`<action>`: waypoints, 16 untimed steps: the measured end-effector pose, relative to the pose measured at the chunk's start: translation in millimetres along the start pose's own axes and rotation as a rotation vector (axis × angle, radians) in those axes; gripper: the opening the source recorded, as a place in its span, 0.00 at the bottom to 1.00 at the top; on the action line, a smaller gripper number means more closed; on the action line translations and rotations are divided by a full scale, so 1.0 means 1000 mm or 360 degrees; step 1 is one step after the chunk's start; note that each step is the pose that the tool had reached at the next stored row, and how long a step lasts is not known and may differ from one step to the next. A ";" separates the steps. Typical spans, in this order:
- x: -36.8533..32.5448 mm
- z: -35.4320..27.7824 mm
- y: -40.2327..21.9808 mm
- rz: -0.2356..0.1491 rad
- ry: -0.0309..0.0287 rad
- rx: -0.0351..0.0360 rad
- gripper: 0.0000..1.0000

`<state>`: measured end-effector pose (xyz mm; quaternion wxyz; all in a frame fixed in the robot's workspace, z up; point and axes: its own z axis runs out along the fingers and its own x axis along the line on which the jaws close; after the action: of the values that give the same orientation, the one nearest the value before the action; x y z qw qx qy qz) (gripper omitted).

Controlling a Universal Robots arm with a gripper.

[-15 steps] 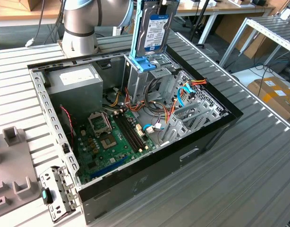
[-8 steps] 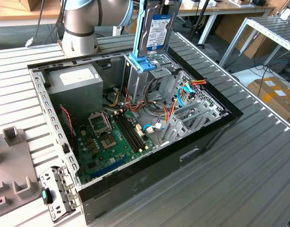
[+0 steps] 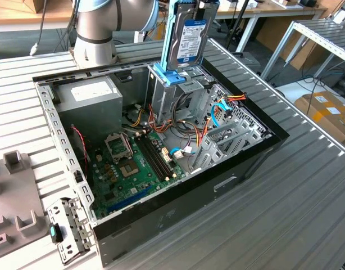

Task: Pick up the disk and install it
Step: 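Pick up the disk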

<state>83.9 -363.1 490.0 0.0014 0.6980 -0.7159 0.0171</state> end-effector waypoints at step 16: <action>0.0059 0.0001 -0.0002 0.0000 0.00002 0.0000 0.35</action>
<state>84.0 -369.0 490.1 0.0015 0.6980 -0.7159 0.0171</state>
